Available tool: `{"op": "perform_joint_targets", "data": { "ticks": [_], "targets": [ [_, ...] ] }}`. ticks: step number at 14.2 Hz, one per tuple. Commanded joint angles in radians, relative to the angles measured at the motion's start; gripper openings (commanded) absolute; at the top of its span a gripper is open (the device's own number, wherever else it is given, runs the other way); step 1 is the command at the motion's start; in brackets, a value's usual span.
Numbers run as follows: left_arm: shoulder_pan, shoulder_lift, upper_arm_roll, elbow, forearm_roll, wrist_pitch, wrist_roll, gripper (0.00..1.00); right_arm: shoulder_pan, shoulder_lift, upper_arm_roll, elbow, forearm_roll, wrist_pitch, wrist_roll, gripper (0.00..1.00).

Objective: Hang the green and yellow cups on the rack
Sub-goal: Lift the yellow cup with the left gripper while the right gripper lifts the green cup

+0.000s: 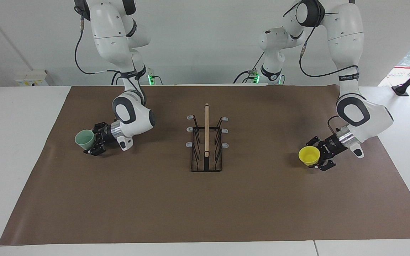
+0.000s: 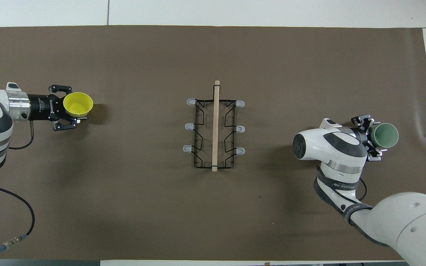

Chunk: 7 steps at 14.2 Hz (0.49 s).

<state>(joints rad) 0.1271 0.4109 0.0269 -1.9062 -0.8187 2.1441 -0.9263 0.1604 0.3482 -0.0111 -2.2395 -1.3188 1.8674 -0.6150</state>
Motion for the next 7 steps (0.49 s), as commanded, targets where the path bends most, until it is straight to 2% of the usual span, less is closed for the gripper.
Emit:
{"op": "perform_joint_targets", "data": {
  "ticks": [1, 2, 3, 5, 7],
  "targets": [
    [-0.011, -0.055, 0.013, -0.014, -0.010, -0.006, 0.021, 0.00, -0.003, -0.003, 0.008, -0.005, -0.030, -0.045, 0.078, 0.24],
    [-0.011, -0.076, 0.015, -0.002, -0.005, -0.010, 0.020, 0.00, 0.002, -0.003, 0.008, -0.002, -0.030, -0.057, 0.122, 0.00],
    [-0.014, -0.104, 0.015, 0.004, 0.003, -0.012, 0.012, 0.00, 0.004, -0.005, 0.008, 0.003, -0.030, -0.063, 0.141, 0.00],
    [-0.044, -0.168, 0.015, 0.004, 0.138, -0.018, 0.006, 0.00, 0.001, -0.005, 0.008, 0.047, -0.014, -0.065, 0.139, 0.00],
    [-0.057, -0.216, 0.013, 0.007, 0.194, -0.045, 0.003, 0.00, -0.015, -0.011, 0.010, 0.109, 0.024, -0.063, 0.133, 0.00]
  ]
}}
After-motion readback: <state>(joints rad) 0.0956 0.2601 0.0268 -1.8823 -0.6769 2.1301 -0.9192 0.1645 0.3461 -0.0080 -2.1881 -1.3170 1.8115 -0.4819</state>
